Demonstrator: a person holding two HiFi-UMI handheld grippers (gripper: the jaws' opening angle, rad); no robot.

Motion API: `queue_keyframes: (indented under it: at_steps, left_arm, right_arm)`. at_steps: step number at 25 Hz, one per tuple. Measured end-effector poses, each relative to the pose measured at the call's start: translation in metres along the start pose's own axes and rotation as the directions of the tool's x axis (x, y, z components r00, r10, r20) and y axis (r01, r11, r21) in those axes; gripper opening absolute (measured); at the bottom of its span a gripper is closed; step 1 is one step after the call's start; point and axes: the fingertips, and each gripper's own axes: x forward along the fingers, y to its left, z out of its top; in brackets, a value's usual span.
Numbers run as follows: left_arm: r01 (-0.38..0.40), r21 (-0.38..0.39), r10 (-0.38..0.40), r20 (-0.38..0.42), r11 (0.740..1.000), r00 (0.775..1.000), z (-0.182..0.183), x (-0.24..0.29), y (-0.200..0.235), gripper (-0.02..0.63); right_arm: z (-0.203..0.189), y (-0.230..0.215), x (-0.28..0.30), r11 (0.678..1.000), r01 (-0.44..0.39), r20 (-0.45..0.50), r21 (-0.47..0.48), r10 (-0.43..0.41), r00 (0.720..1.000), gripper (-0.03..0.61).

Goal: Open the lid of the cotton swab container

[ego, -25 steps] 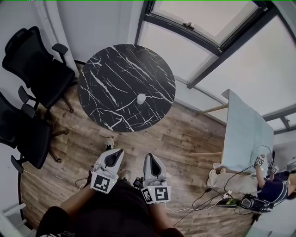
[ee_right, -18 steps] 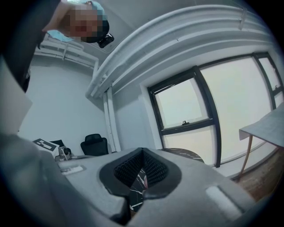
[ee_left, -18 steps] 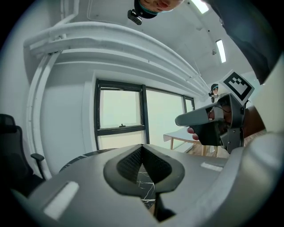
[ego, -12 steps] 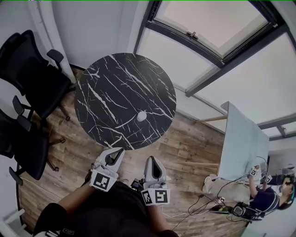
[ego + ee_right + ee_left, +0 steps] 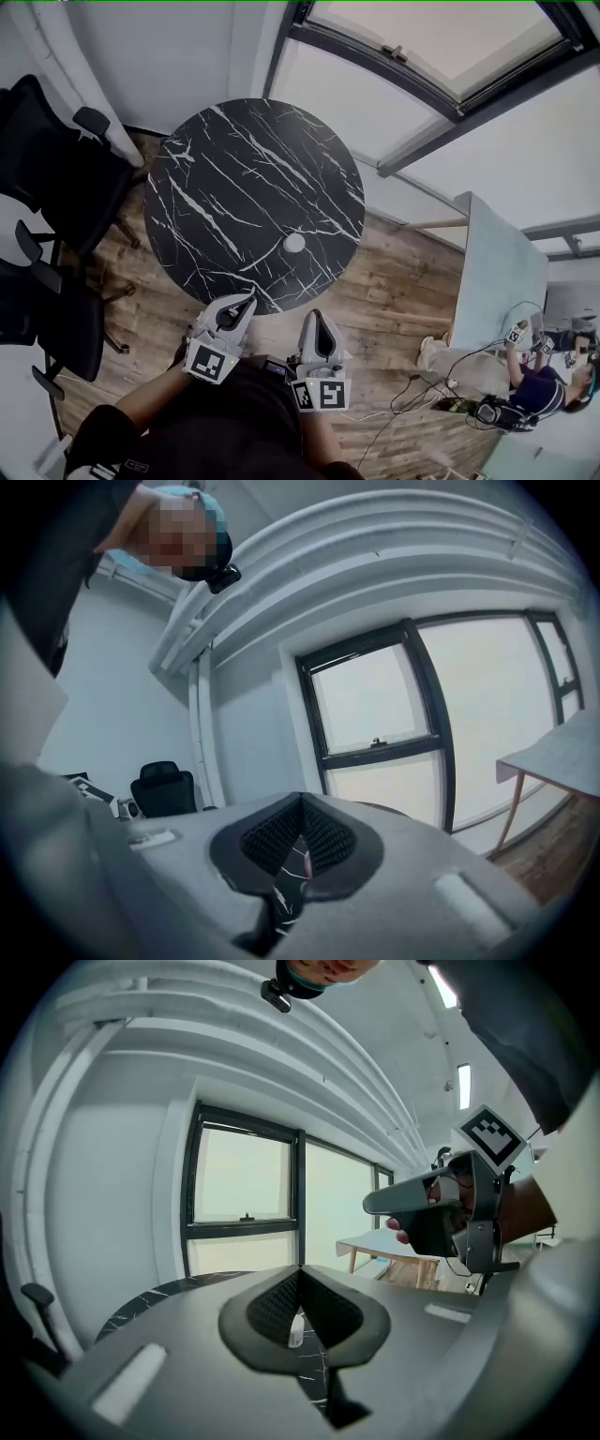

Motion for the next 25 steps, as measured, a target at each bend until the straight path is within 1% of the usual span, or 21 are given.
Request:
queue_keyframes:
  at_steps: [2,6,8,11,19,25]
  left_arm:
    - [0.021,0.002,-0.021,-0.006,1.0,1.0,-0.003,0.002,0.007,0.002]
    - [0.044,0.021,-0.044,0.015,0.999,0.999,0.001,0.009,0.022,0.002]
    - [0.048,0.035,-0.048,0.013,0.998,0.999,0.001,0.009,0.026,0.002]
    - [0.044,0.029,-0.044,0.007,0.999,0.999,-0.003,0.011,0.031,0.002]
    - [0.027,0.023,-0.026,-0.045,0.999,0.999,-0.025,0.024,0.032,0.002]
    - [0.031,0.052,-0.027,-0.082,0.998,0.996,-0.037,0.043,0.031,0.002]
  right_arm:
    - [0.004,0.004,0.007,1.0,0.013,0.011,-0.006,-0.013,1.0,-0.003]
    - [0.009,0.007,0.017,0.999,0.045,0.018,-0.02,-0.044,0.999,-0.003]
    - [0.012,0.009,0.019,0.998,0.053,0.018,-0.018,-0.053,0.998,-0.003]
    - [0.013,0.01,0.02,0.998,0.063,0.016,-0.012,-0.063,0.998,-0.003]
    - [0.016,0.005,0.04,0.999,0.029,0.026,-0.015,-0.028,0.999,-0.003]
    - [0.011,-0.01,0.055,1.0,0.015,0.015,0.008,-0.015,1.0,-0.003]
